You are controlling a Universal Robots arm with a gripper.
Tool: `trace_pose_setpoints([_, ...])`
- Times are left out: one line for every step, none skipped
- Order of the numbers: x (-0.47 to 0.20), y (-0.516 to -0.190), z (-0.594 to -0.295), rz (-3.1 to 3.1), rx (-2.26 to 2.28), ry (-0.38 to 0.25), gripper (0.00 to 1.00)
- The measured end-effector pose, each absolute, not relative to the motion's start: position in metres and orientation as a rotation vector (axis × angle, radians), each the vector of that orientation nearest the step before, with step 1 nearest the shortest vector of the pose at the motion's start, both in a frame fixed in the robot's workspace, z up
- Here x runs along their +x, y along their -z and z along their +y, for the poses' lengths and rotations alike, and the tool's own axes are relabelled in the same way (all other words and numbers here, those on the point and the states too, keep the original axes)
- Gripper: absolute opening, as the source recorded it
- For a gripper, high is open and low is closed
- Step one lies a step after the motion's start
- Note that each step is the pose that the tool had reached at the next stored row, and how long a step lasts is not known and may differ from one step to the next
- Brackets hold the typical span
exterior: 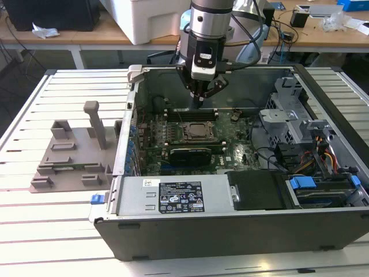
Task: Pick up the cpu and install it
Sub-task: 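Install the first cpu locking lever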
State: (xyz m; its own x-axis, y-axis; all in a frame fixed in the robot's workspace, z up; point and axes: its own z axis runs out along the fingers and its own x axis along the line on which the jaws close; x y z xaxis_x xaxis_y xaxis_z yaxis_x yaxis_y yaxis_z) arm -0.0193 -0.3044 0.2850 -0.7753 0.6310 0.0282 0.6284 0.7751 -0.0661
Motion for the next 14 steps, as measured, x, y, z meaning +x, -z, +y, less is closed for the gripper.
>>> trace_pose_setpoints([-0.0192,-0.2849,-0.3044,-2.939,-0.966,-0.084,0.11])
trace_pose_setpoints([-0.0191,-0.285,-0.3044,-2.964,-0.89,-0.086,0.11])
trace_pose_setpoints([-0.019,-0.2849,-0.3044,-2.985,-0.822,-0.087,0.11])
trace_pose_setpoints([-0.0188,-0.2848,-0.3044,-3.006,-0.746,-0.089,0.11])
trace_pose_setpoints([-0.0187,-0.2848,-0.3044,-3.022,-0.682,-0.09,0.11])
trace_pose_setpoints([-0.0187,-0.2848,-0.3044,-3.032,-0.639,-0.091,0.11])
trace_pose_setpoints([-0.0187,-0.2848,-0.3044,-3.036,-0.622,-0.091,0.11])
trace_pose_setpoints([-0.0186,-0.2848,-0.3044,-3.041,-0.602,-0.091,0.11])
trace_pose_setpoints([-0.0186,-0.2848,-0.3044,-3.048,-0.568,-0.092,0.11])
trace_pose_setpoints([-0.0186,-0.2848,-0.3044,-3.055,-0.533,-0.093,0.11])
trace_pose_setpoints([-0.0186,-0.2848,-0.3044,-3.059,-0.512,-0.093,0.11])
trace_pose_setpoints([-0.0186,-0.2848,-0.3044,-3.061,-0.498,-0.094,0.11])
trace_pose_setpoints([-0.0186,-0.2848,-0.3044,-3.066,-0.472,-0.094,0.11])
trace_pose_setpoints([-0.0186,-0.2848,-0.3044,-3.07,-0.446,-0.095,0.11])
